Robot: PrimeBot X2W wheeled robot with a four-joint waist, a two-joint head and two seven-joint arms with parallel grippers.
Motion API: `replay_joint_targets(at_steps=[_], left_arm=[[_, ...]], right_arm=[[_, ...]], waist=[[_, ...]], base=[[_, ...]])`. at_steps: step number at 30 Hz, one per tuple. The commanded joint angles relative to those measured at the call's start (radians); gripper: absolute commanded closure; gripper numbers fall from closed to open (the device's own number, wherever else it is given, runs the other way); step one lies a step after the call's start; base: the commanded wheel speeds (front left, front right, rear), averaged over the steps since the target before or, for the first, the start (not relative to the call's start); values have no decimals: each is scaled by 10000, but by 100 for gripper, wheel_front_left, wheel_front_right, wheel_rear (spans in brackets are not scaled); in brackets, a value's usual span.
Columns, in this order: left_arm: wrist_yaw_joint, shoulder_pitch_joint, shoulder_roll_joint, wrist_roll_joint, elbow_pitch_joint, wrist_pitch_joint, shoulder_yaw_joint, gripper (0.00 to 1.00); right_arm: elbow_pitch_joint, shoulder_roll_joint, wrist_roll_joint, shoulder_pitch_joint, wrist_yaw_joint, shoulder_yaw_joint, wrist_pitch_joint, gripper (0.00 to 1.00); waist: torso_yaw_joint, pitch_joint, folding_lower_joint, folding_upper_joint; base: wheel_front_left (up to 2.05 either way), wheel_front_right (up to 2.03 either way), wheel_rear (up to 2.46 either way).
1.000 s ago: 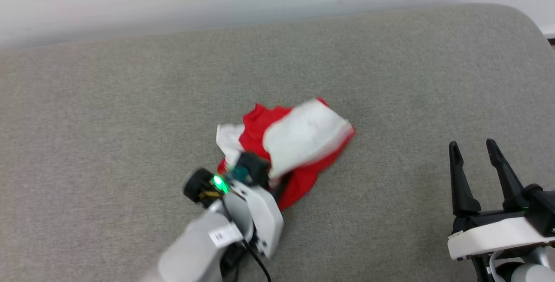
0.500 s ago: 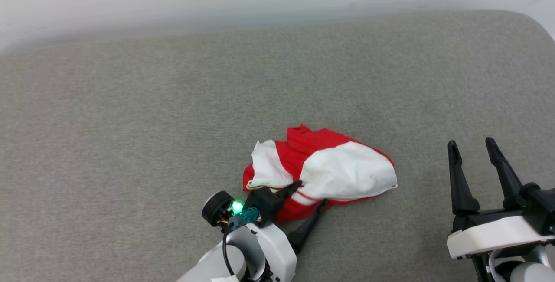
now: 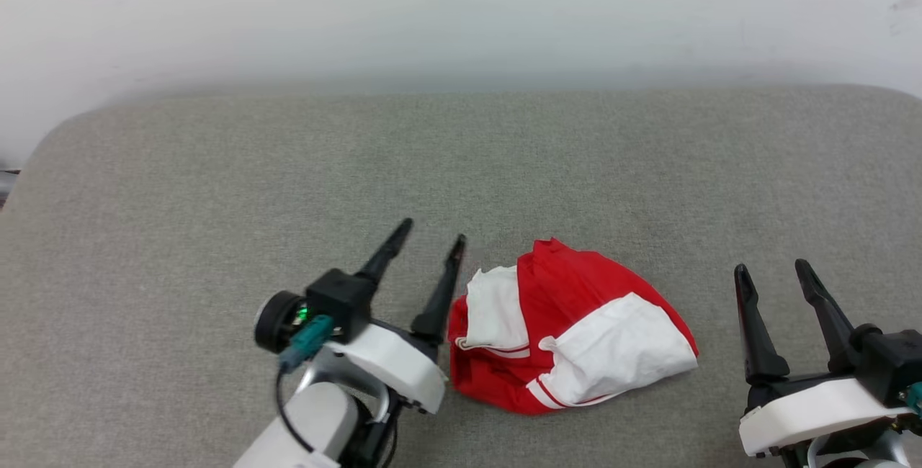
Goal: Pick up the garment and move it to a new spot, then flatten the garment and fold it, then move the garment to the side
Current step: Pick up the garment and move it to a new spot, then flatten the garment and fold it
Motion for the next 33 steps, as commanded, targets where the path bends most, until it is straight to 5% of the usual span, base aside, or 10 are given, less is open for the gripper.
replay_joint_targets(at_steps=[1,14,33], left_arm=[[109,282,0,19,-174,-64,262,0],[403,2240,399,875,-756,-50,3047,0],[-45,2892,274,1302,-561,-51,3635,0]], right_arm=[[-47,5,-83,151,-7,15,47,0],[-191,4,-27,614,-7,108,412,0],[-94,10,172,817,-5,538,1259,0]], waist=[[92,-94,1,0],[282,-645,1,0],[217,-805,1,0]], base=[[0,0,0],[0,0,0],[0,0,0]])
